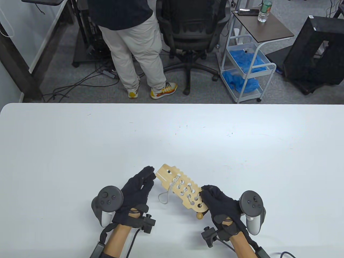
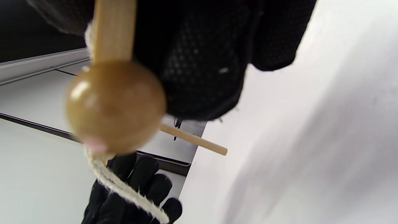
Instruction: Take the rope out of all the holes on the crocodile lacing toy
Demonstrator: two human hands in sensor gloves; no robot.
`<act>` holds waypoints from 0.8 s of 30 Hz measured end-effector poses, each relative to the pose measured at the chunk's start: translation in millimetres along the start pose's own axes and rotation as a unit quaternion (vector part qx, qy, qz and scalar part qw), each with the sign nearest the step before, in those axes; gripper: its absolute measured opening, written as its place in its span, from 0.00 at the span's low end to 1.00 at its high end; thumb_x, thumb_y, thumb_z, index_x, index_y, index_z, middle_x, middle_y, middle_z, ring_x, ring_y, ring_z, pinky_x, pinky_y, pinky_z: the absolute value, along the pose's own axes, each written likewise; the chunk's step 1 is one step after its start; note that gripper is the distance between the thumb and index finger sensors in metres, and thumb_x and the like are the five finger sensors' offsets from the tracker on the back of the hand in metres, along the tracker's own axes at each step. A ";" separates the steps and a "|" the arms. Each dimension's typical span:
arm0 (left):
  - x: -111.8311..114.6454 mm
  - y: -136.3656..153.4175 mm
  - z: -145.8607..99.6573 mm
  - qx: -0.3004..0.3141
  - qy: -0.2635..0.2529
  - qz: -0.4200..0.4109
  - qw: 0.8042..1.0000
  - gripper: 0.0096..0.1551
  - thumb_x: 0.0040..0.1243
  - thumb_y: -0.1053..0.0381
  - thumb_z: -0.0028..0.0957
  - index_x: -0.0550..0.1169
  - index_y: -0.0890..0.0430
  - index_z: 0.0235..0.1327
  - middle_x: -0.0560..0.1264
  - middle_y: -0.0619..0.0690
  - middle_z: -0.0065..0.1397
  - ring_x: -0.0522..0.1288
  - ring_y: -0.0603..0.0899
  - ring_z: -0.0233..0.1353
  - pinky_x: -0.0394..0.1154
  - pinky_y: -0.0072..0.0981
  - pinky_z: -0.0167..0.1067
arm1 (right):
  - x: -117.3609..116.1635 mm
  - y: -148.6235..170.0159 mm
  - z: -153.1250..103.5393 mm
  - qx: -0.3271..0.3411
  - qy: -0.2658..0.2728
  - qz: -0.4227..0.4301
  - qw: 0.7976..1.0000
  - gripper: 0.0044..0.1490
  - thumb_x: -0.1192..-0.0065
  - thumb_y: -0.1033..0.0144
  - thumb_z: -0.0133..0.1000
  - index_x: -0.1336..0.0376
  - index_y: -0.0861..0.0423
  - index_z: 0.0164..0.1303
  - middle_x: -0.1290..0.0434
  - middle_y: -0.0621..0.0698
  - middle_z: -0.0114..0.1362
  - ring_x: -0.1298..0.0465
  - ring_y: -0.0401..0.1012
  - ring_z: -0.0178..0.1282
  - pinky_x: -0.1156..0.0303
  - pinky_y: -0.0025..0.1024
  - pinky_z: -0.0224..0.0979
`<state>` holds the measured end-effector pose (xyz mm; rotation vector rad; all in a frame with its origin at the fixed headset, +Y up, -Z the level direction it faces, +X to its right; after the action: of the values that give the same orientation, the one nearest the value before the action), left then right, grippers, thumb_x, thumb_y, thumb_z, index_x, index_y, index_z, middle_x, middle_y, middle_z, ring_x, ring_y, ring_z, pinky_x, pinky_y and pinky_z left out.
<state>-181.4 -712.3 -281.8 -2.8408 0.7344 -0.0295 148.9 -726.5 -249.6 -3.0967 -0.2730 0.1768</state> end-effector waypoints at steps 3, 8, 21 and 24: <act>4.3 0.6 0.4 0.000 0.025 -0.023 0.999 0.32 0.59 0.41 0.52 0.74 0.40 0.73 0.80 0.46 0.71 0.77 0.55 0.68 0.70 0.64 0.68 | -3.8 -0.3 0.3 0.002 -0.021 0.021 1.000 0.29 0.40 0.49 0.51 0.32 0.55 0.56 0.17 0.51 0.44 0.13 0.43 0.35 0.23 0.52 0.60; 11.2 1.0 0.8 0.009 0.052 -0.051 0.997 0.31 0.59 0.42 0.51 0.75 0.40 0.72 0.79 0.46 0.72 0.76 0.55 0.69 0.69 0.65 0.69 | -9.4 1.0 1.3 0.002 -0.053 0.042 0.998 0.29 0.40 0.49 0.52 0.32 0.55 0.56 0.17 0.52 0.44 0.14 0.43 0.35 0.23 0.52 0.60; 27.7 0.0 1.6 0.027 0.132 -0.088 0.987 0.35 0.61 0.41 0.51 0.73 0.41 0.75 0.76 0.48 0.77 0.71 0.59 0.75 0.66 0.69 0.70 | -18.3 0.6 1.2 0.006 -0.095 0.073 0.993 0.29 0.40 0.49 0.52 0.32 0.55 0.56 0.17 0.52 0.45 0.14 0.43 0.35 0.23 0.53 0.60; 33.6 -2.0 1.2 0.035 0.160 -0.089 0.983 0.34 0.61 0.42 0.51 0.73 0.41 0.75 0.75 0.48 0.78 0.70 0.60 0.77 0.64 0.70 0.71 | -18.6 0.7 1.2 0.007 -0.096 0.073 0.993 0.29 0.40 0.49 0.52 0.32 0.55 0.56 0.17 0.52 0.45 0.14 0.43 0.35 0.23 0.52 0.60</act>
<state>-150.9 -726.5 -283.7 -2.8552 0.5203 -0.5379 130.7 -730.5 -248.8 -3.0878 -0.0474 0.4790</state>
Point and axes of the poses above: the tracker on the back of each hand, its own y axis roughly to the little-finger side, its own z axis roughly from the wrist to the fingertips, x = y × z, the point moved 3 cm from there along z, roughly from the wrist to the fingertips
